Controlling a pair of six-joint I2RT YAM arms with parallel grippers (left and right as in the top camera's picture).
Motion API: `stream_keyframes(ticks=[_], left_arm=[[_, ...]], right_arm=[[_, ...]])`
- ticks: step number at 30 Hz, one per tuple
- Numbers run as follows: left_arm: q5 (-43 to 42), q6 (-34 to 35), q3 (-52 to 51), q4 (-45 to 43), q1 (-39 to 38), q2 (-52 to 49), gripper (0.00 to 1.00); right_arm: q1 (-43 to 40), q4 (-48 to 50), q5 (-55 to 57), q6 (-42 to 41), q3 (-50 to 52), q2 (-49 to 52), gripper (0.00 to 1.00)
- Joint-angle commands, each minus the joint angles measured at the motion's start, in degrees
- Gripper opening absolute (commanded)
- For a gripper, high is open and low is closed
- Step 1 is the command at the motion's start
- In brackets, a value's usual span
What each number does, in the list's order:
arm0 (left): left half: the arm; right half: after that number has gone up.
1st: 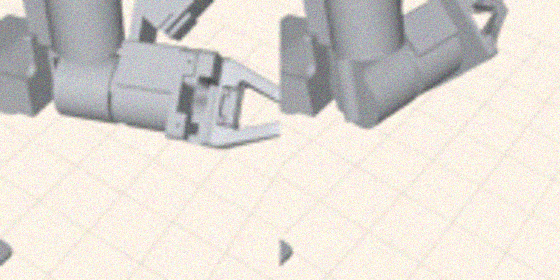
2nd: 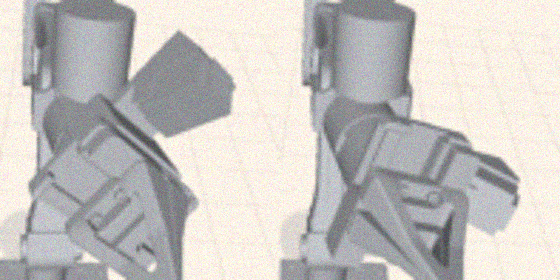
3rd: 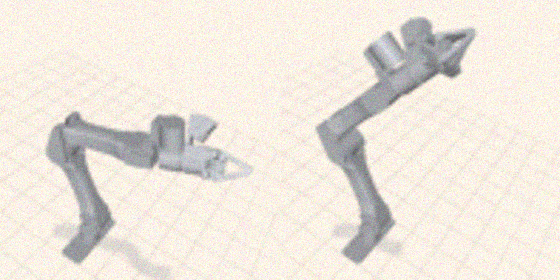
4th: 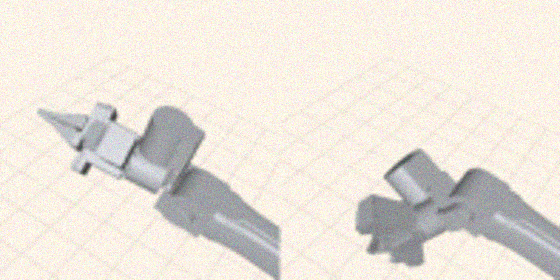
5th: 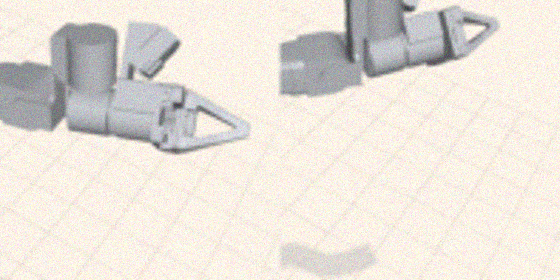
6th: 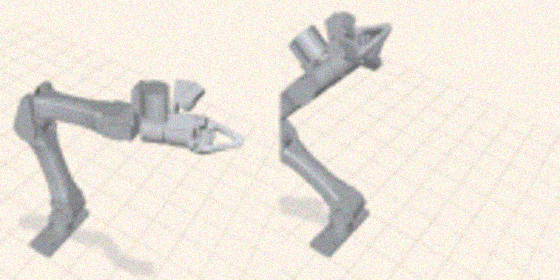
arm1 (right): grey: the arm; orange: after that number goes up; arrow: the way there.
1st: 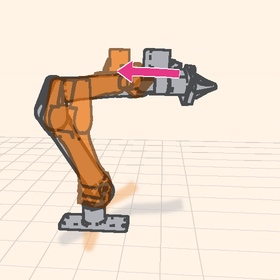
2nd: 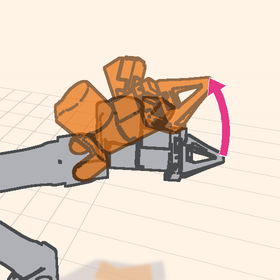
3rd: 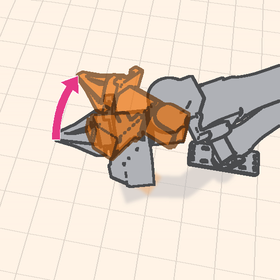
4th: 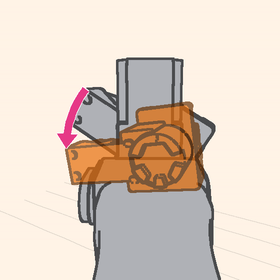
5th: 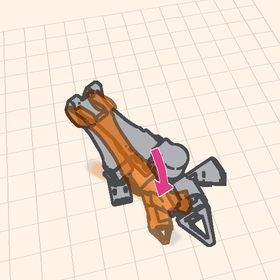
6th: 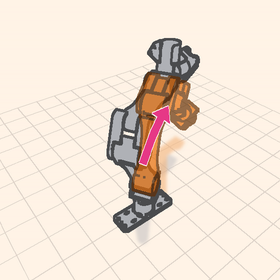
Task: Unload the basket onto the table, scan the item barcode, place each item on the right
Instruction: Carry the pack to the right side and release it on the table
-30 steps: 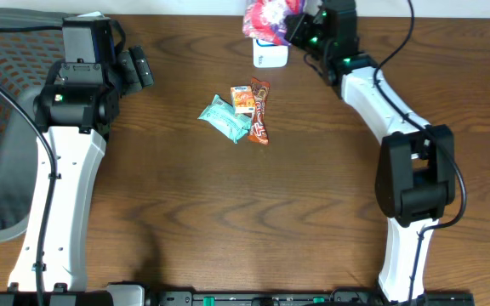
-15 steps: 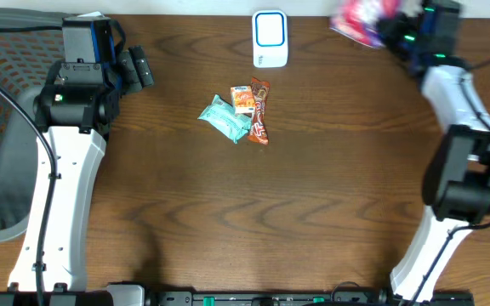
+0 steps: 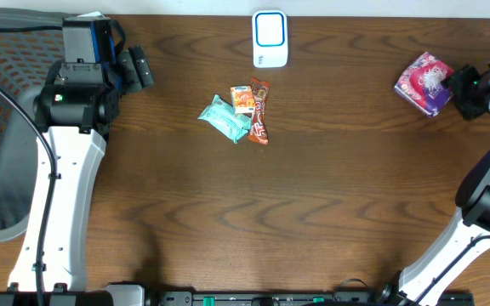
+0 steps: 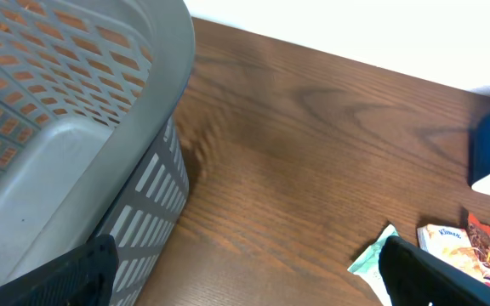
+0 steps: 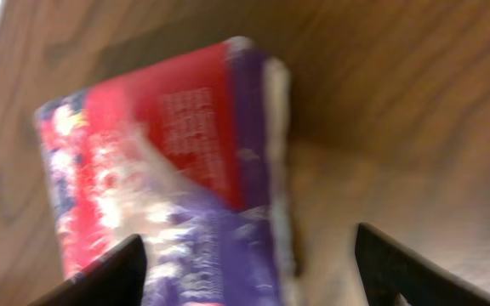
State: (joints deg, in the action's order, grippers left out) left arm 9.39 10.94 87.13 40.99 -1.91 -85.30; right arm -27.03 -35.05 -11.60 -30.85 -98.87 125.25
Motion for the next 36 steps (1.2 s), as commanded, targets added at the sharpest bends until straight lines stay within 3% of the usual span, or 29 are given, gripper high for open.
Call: stream_keyframes(ticks=[1,9,15,18,25,32,36], left_arm=[[0.72,0.74,0.09,0.15,0.28,-0.44,0.98],[0.72,0.74,0.09,0.15,0.28,-0.44,0.98],[0.72,0.74,0.09,0.15,0.28,-0.44,0.98],[0.72,0.74,0.09,0.15,0.28,-0.44,0.98],[0.72,0.74,0.09,0.15,0.28,-0.44,0.98],[0.72,0.74,0.09,0.15,0.28,-0.44,0.98],[0.72,0.74,0.09,0.15,0.28,-0.44,0.98]], right_arm=[[-0.96,-0.52,0.31,2.64,-0.72,-0.70,0.84],[0.22,0.94,-10.40,5.70,-0.81,-0.76,0.85],[0.33,-1.77,-5.25,5.66,-0.83,-0.76,0.82],[0.35,-3.82,0.52,5.66,-0.15,-0.48,0.73],[0.63,0.22,0.57,5.68,3.15,1.86,0.58],[-0.28,2.93,0.33,6.51,3.06,3.06,0.02],[-2.89,2.27,-2.38,6.45,1.81,2.23,0.01]])
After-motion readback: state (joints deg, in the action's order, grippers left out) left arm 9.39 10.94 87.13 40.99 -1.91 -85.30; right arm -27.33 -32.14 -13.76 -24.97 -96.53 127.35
